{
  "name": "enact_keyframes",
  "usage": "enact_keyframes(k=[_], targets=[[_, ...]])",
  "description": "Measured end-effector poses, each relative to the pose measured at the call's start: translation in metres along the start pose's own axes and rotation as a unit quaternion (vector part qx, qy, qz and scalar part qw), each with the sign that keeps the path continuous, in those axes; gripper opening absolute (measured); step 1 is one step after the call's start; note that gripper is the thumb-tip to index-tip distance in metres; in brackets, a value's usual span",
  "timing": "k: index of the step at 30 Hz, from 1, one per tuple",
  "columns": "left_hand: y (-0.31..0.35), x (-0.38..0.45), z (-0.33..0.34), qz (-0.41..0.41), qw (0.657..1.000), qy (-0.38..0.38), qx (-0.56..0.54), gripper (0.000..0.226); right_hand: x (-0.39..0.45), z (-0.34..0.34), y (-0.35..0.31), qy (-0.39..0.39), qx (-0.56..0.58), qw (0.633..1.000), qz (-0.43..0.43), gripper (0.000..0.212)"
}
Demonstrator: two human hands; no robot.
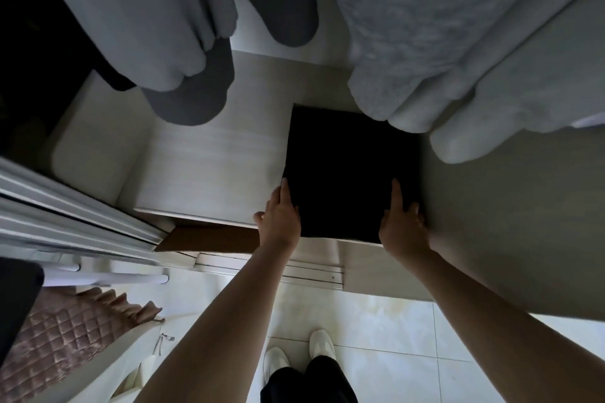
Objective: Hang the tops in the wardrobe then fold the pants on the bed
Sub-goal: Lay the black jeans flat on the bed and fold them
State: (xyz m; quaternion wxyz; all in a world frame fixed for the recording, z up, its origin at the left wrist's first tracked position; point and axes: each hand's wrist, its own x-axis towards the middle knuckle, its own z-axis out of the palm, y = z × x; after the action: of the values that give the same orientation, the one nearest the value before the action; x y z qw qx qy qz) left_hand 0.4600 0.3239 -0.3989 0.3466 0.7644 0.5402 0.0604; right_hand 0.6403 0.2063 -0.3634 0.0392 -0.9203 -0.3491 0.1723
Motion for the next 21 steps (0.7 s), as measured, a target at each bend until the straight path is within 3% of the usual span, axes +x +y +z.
enact_keyframes(k=[4, 8, 14, 17, 21], targets=[[0.012, -0.022, -0.023, -0.047, 0.996, -0.067, 0.025, 0.072, -0.020, -0.031, -0.007, -0.052, -0.030, 0.998, -0.014, 0.082], [0.019, -0.060, -0.053, -0.033, 0.993, -0.077, 0.084, 0.069, -0.057, -0.067, -0.013, -0.053, 0.000, 0.996, -0.072, 0.068], [0.041, -0.130, -0.091, 0.012, 1.000, 0.005, -0.013, 0.050, -0.123, -0.099, -0.018, -0.078, 0.007, 0.992, -0.103, 0.056], [0.054, -0.173, -0.103, -0.004, 0.992, 0.069, -0.108, 0.042, -0.150, -0.104, -0.017, -0.099, 0.025, 0.984, -0.146, 0.053], [0.070, -0.239, -0.109, -0.044, 0.979, 0.147, -0.137, 0.036, -0.177, -0.108, -0.011, -0.144, 0.059, 0.964, -0.214, 0.050]])
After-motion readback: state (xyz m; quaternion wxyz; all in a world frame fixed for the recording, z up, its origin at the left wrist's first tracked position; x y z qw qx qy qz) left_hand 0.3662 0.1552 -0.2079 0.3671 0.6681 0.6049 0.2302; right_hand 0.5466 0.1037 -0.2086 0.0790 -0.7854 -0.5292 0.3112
